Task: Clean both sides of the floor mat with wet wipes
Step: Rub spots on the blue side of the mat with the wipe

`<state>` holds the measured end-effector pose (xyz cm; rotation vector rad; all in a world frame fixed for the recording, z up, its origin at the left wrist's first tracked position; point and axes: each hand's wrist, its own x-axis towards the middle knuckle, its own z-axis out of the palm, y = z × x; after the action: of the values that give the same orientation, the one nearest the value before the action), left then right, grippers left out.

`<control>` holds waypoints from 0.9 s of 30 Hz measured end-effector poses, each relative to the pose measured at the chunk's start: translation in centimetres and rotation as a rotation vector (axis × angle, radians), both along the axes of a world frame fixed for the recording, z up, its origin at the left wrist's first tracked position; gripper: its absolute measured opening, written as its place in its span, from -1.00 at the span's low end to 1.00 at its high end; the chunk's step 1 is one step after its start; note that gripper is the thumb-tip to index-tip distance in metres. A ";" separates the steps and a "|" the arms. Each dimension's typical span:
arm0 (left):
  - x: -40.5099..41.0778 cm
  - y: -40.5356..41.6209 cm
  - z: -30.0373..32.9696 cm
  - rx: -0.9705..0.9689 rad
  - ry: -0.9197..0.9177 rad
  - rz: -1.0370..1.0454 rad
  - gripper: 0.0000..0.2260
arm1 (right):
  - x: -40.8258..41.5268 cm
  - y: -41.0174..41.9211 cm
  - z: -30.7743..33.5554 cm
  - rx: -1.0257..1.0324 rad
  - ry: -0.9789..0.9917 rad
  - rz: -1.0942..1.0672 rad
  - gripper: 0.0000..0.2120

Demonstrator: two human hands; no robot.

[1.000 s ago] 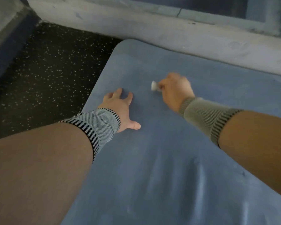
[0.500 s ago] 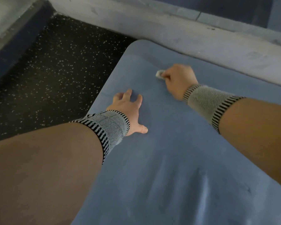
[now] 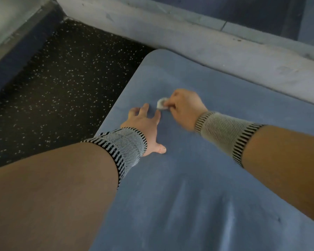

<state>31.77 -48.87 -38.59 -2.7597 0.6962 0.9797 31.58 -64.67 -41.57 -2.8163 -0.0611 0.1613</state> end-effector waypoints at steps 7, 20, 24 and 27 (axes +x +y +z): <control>0.0 0.2 -0.2 -0.017 -0.006 0.009 0.01 | 6.9 -7.2 0.8 -0.219 0.041 -0.390 -0.65; -0.1 0.3 -0.3 -0.022 -0.013 0.008 -0.01 | 9.0 -5.9 0.1 -0.199 0.048 -0.448 -0.73; 0.0 0.3 -0.3 -0.014 0.001 0.010 0.00 | 6.8 0.1 -0.1 -0.113 0.002 -0.119 -0.69; 0.0 0.2 -0.2 -0.023 0.001 0.014 0.00 | 4.6 0.9 0.4 -0.090 0.031 0.194 -0.71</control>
<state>31.73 -48.71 -38.76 -2.7884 0.6937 0.9815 36.20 -63.80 -41.19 -2.8928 -0.3287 0.2577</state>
